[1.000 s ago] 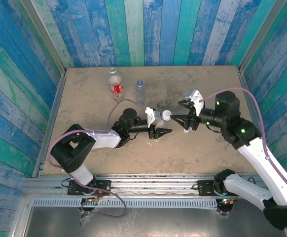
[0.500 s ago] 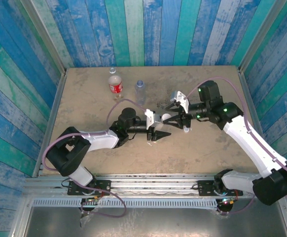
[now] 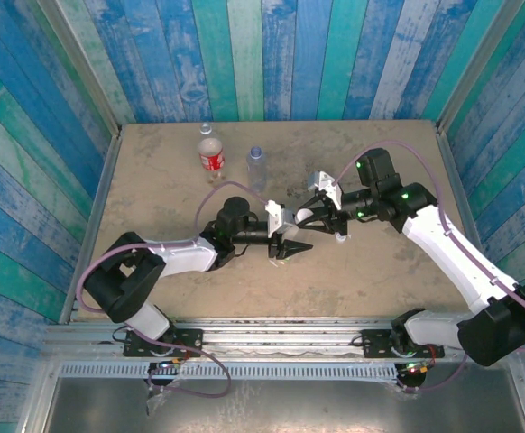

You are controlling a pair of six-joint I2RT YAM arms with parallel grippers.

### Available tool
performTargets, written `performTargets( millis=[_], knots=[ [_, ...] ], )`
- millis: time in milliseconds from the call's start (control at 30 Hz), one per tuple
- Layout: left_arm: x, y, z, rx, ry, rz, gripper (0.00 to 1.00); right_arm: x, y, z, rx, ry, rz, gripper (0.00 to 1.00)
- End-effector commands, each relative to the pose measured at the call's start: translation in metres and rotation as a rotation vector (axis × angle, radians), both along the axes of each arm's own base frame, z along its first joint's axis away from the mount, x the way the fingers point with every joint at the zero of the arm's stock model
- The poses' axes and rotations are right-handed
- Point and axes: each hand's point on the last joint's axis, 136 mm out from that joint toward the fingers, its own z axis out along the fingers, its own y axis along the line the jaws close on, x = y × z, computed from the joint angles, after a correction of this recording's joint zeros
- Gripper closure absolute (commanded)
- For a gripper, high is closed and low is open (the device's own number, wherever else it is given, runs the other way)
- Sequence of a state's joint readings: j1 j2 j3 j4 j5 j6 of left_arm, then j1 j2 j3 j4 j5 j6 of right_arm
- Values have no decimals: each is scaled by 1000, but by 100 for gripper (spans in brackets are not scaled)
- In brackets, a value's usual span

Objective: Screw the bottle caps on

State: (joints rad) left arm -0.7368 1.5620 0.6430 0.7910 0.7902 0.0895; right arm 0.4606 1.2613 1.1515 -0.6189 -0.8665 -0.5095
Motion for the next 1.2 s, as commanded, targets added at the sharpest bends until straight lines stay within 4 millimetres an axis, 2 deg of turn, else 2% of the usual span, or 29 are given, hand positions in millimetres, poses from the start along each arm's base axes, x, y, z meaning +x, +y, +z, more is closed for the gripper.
performTargets(
  millis=[0,100,167,300,333,467,633,733,833,933,1033,1100,1167],
  knots=[
    [12,4,15,-28,-58,88,66,1,-1,8,23,83,-71,79],
    [27,6,14,-27,-71,173,66,20,-7,-4,18,161,-286,79],
    [37,8,14,-30,-80,231,66,25,-10,-12,32,197,-410,81],
    [53,12,15,-41,-98,332,67,21,-17,-25,19,192,-621,84],
    [57,13,16,-47,-103,353,67,19,-18,-29,12,196,-676,88],
    [66,11,14,-39,-115,388,67,19,-31,-46,-27,212,-931,87],
    [69,9,12,-34,-127,416,67,20,-38,-52,-42,196,-1130,86],
    [68,11,13,-48,-120,424,67,22,-30,-41,-25,148,-1085,84],
    [62,11,11,-43,-115,396,65,27,-34,-24,-1,57,-1068,83],
    [56,9,7,-30,-102,359,59,26,-28,-8,32,-13,-961,83],
    [49,4,4,-13,-79,307,22,16,-15,4,36,-66,-755,83],
    [43,2,6,-23,-66,272,10,10,-13,10,43,-101,-648,83],
    [36,2,10,-42,-61,245,4,5,-14,15,57,-130,-550,83]
  ],
)
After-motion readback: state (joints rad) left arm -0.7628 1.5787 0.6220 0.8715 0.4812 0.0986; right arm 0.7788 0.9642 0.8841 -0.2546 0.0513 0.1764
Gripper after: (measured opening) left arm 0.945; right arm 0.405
